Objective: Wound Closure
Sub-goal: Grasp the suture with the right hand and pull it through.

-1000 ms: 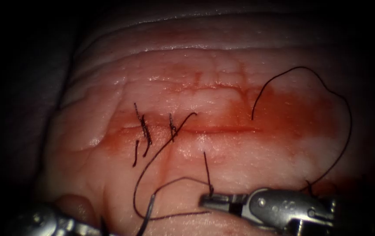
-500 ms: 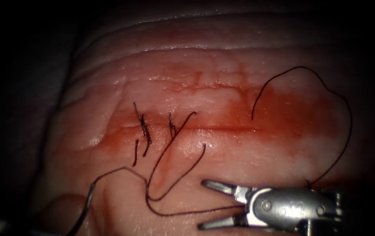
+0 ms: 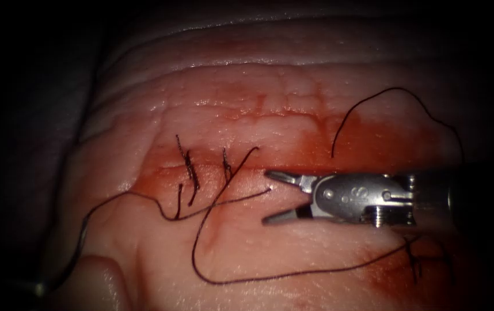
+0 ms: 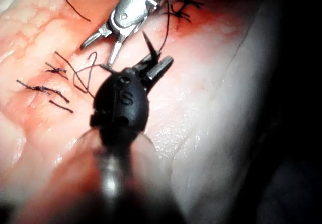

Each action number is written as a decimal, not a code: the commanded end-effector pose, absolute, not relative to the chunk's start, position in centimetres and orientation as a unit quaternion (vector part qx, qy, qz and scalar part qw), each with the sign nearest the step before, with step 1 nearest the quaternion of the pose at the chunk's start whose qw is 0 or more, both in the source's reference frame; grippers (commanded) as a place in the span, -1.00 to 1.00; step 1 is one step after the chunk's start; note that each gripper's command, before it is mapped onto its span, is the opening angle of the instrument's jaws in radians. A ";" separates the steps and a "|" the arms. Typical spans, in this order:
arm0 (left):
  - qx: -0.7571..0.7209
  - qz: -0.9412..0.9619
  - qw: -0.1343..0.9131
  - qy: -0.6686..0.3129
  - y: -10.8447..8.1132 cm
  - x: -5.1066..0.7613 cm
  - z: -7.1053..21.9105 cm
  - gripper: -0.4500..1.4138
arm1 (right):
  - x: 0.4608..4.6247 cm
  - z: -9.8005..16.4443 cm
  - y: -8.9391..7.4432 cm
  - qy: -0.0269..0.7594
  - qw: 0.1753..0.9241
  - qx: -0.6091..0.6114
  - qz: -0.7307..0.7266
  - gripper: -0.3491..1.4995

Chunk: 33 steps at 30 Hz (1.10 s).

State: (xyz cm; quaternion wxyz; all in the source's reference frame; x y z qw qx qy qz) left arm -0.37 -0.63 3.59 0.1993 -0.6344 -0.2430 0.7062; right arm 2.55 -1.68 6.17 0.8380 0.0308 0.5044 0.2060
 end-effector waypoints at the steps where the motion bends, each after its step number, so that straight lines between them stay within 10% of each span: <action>1: -0.634 0.706 0.200 -0.243 -0.7 -0.42 3.6 -1.00 | 2.65 6.3 -1.7 0.501 0.841 0.033 0.202 -0.16; 3: -0.636 0.704 0.202 -0.243 -0.6 -0.42 3.7 -1.00 | 2.63 6.3 -1.7 0.480 0.850 0.055 0.211 -1.00; 28: -0.634 0.712 0.211 -0.215 -0.5 -0.41 3.9 -1.00 | 2.86 4.5 -2.8 0.513 0.823 0.112 0.214 -1.00; 31: -0.626 0.722 0.212 -0.203 -0.5 -0.26 3.9 -1.00 | 2.79 4.6 -2.5 0.546 0.821 0.049 0.162 0.61; 33: -0.623 0.726 0.222 -0.189 -0.4 -0.12 3.9 -1.00 | 2.65 4.7 -2.3 0.561 0.812 0.026 0.159 0.72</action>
